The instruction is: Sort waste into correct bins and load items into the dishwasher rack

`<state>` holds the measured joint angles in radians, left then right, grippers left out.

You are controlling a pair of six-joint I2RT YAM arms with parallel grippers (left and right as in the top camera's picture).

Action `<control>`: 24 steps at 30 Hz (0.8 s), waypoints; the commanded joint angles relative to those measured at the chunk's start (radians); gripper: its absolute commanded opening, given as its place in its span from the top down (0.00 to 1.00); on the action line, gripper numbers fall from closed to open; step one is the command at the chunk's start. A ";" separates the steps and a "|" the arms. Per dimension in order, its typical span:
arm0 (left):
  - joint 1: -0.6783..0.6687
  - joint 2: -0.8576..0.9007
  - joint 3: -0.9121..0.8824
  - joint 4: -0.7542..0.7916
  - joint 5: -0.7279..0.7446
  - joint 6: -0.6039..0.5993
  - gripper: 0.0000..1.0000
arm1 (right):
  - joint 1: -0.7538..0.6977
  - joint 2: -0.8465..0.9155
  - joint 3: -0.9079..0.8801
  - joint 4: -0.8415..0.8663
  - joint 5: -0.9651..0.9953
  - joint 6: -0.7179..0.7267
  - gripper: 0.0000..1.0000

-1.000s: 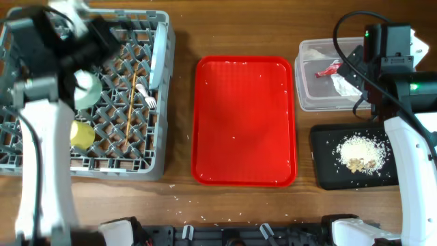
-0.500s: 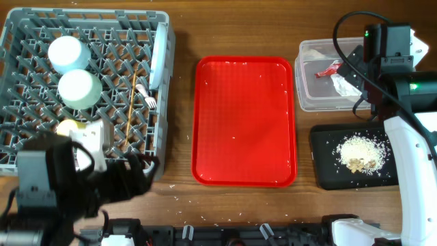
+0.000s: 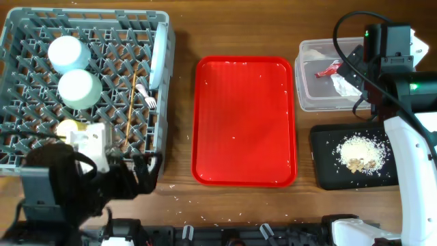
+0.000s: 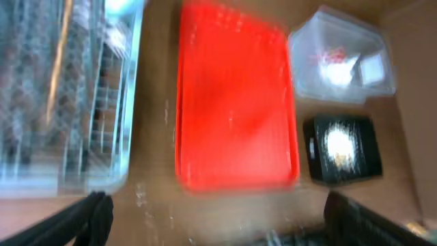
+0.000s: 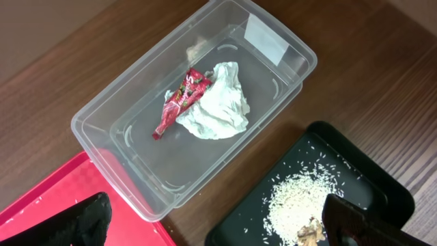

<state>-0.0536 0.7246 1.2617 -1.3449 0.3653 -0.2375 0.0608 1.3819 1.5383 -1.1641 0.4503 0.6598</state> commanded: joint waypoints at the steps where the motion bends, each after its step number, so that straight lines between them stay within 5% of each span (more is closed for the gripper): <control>1: -0.014 -0.133 -0.218 0.181 -0.021 0.129 0.00 | -0.003 0.002 0.011 0.000 0.020 -0.003 0.00; 7: -0.014 -0.408 -0.588 0.399 -0.063 0.129 0.00 | -0.003 0.002 0.011 0.000 0.020 -0.003 0.00; 15: -0.013 -0.626 -1.046 1.019 -0.072 0.126 0.00 | -0.003 0.002 0.011 0.000 0.020 -0.003 0.00; 24: 0.050 -0.719 -1.215 1.287 -0.212 0.068 0.00 | -0.003 0.002 0.011 0.000 0.020 -0.003 0.00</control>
<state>-0.0147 0.0193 0.0799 -0.0971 0.2428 -0.1322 0.0608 1.3819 1.5383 -1.1660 0.4500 0.6598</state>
